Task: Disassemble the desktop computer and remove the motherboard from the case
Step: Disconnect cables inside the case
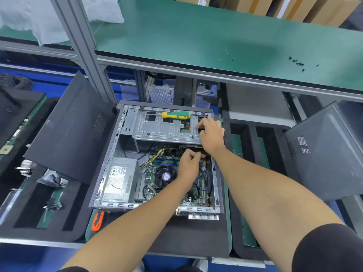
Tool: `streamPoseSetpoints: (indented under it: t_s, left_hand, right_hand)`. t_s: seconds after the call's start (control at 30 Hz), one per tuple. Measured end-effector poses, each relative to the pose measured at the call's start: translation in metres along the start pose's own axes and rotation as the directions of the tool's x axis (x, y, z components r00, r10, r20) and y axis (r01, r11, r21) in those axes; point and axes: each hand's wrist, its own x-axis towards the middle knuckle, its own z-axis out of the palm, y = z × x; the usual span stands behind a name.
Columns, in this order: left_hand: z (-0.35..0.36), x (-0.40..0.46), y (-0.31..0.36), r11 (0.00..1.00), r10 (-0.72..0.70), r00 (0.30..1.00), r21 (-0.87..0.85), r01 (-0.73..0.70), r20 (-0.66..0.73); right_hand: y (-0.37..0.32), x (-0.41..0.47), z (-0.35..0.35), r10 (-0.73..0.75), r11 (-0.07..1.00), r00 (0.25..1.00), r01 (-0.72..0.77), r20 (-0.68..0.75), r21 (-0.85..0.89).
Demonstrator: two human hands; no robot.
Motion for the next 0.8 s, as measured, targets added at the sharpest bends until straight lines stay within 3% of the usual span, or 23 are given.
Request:
streamPoseSetpoints:
  t_s: [0.37, 0.57, 0.8]
  left_hand:
    - [-0.062, 0.001, 0.044, 0.925, 0.354, 0.93, -0.112, -0.364, -0.101]
    - [-0.08, 0.011, 0.087, 0.864, 0.347, 0.923, -0.326, -0.383, -0.165]
    - [-0.084, 0.015, 0.122, 0.823, 0.373, 0.915, -0.399, -0.404, -0.156]
  right_hand:
    - [-0.003, -0.001, -0.001, 0.0, 1.0, 1.0, 0.001, 0.011, -0.029]
    - [-0.006, -0.008, -0.006, -0.078, 0.996, 0.997, 0.079, 0.023, -0.039]
    - [-0.01, -0.018, -0.014, -0.301, 0.944, 0.954, 0.297, 0.005, 0.142]
